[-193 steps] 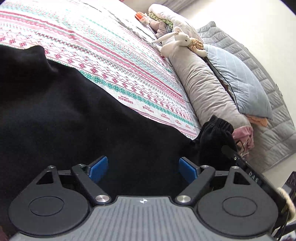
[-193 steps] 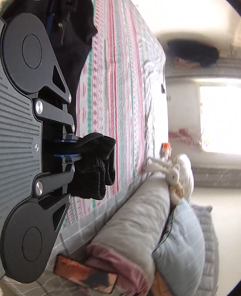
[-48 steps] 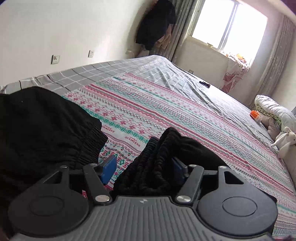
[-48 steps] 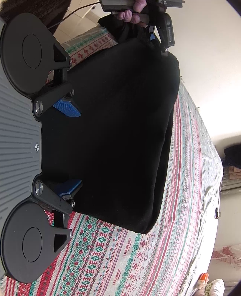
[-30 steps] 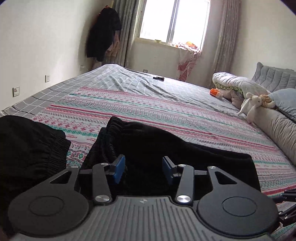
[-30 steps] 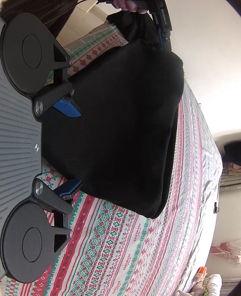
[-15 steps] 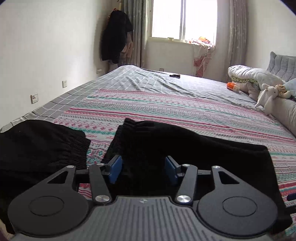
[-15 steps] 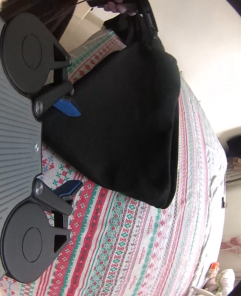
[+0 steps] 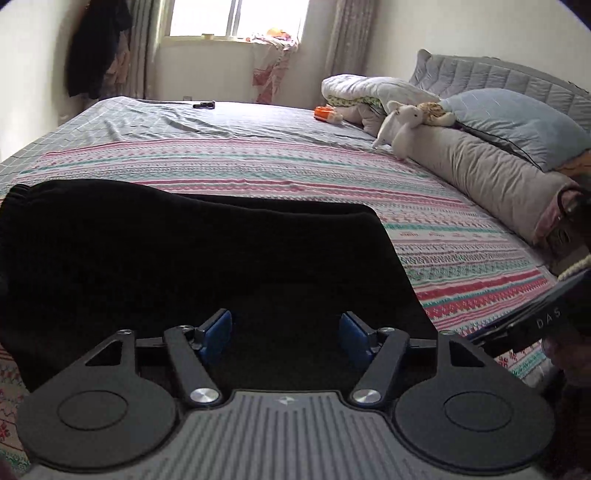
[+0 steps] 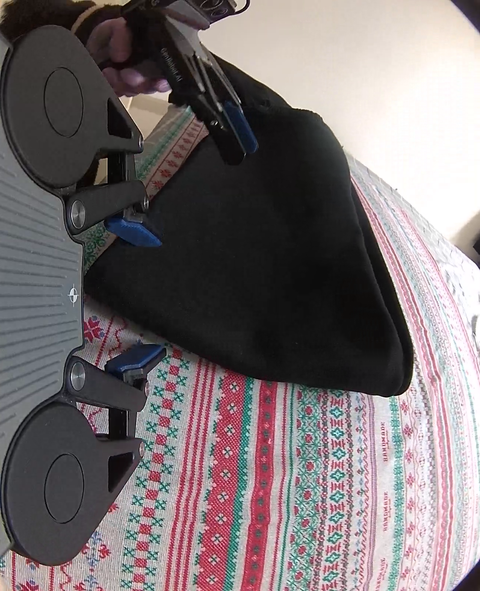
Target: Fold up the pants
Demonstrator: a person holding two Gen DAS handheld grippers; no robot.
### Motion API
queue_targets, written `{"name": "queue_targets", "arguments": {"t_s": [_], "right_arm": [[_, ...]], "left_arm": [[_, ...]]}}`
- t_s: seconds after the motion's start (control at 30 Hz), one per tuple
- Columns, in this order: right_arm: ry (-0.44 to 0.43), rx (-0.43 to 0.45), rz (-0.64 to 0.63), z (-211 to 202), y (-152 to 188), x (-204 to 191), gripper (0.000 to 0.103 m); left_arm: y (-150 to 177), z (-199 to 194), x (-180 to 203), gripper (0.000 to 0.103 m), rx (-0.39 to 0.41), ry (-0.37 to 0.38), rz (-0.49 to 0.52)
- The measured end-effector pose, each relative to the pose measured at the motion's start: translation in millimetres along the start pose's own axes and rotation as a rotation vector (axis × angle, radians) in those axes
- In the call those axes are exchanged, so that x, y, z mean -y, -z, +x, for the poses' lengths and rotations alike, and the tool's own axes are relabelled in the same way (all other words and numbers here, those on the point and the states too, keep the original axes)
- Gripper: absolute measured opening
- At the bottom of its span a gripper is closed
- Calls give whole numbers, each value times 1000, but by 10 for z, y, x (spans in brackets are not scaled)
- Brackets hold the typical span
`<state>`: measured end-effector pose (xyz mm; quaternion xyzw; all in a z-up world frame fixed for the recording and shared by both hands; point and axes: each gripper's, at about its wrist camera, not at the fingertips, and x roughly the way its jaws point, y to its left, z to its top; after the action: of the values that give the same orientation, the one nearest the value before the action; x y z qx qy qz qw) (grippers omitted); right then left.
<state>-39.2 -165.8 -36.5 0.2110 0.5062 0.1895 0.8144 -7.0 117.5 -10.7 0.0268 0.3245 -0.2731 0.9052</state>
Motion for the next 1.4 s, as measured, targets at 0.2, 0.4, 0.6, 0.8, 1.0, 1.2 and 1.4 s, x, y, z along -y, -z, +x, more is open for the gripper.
{"name": "queue_targets", "arguments": {"t_s": [0.2,0.4,0.6,0.8,1.0,1.2,1.4], "right_arm": [[-62,-21,68,-3,0,71,57],[-94,-43,99,7,6,100,57],[-134,-50,141,-6,-35,129,57],[-223,-14,176,-149,-127,142,57],[-268,11,187,-200,-236,97,57],[-230,61,185,-272,-292,105,59],[91,130,115,-136,-426,204,57]], "left_arm": [[180,204,282,86,-98,26,127],[218,180,346,86,-148,35,211],[224,-21,396,86,-55,156,241],[256,-93,686,86,10,285,312],[279,85,1003,86,20,178,406],[384,417,1180,68,-38,-43,479],[531,372,1296,68,14,-104,530]]}}
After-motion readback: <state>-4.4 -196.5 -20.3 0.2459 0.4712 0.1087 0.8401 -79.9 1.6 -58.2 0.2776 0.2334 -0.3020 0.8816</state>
